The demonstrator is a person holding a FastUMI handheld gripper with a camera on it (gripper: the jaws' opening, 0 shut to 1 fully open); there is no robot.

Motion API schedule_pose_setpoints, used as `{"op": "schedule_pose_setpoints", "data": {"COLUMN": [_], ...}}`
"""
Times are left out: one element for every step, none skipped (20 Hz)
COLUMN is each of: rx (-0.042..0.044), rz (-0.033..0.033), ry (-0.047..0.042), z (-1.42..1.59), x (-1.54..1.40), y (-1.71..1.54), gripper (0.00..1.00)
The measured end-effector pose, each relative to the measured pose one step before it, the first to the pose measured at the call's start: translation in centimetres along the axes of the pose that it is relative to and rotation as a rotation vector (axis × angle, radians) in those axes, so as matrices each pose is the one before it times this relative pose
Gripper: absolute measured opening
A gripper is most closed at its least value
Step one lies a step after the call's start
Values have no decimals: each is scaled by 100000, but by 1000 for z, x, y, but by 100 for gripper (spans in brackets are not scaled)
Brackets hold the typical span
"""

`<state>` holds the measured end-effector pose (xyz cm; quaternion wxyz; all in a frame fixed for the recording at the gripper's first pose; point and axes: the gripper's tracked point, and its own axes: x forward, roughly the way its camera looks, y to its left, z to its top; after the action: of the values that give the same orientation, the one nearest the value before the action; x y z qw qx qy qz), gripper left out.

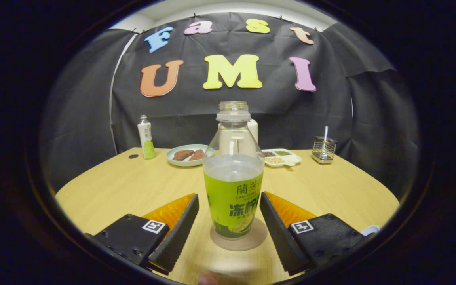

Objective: Take the bottle from table, then pour the juice into the cup, finally place the bottle on the coaster

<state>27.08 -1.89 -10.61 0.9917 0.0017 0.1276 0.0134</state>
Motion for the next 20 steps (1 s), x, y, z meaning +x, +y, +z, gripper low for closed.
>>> {"op": "schedule_pose_setpoints", "data": {"rx": [-894, -723, -770, -736, -51, 891, 1096, 871, 136, -707, -1124, -960, -647, -415, 55, 213, 691, 1105, 1430, 1170], "rz": [-380, -417, -1786, -2356, -1470, -495, 91, 261, 429, 846, 890, 1375, 935, 708, 477, 739, 831, 663, 526, 11], "ry": [-1425, -1115, -1552, -1949, -2216, -2522, -2331, -2206, -1765, -1530, -1150, -851, -1008, -771, -648, -809, -1244, -1489, -1782, -1284], "z": [200, -33, 189, 348, 518, 512, 679, 678, 649, 445, 415, 142, 324, 90, 97, 89, 151, 176, 191, 13], "x": [-1183, -1233, -1634, -1819, -1973, -1963, -1895, -1824, -1922, -1717, -1590, -1376, -1293, -1108, -990, -831, -786, -718, -559, -466], "y": [-101, -88, -268, -423, -243, 63, 217, 182, 321, 316, 374, 440, 408, 205, 185, 282, 324, 204, 131, -110], "gripper": [99, 99, 100, 100, 100, 99, 99, 99, 99, 99, 99, 99, 99, 99, 99, 99, 99, 99, 99, 99]}}
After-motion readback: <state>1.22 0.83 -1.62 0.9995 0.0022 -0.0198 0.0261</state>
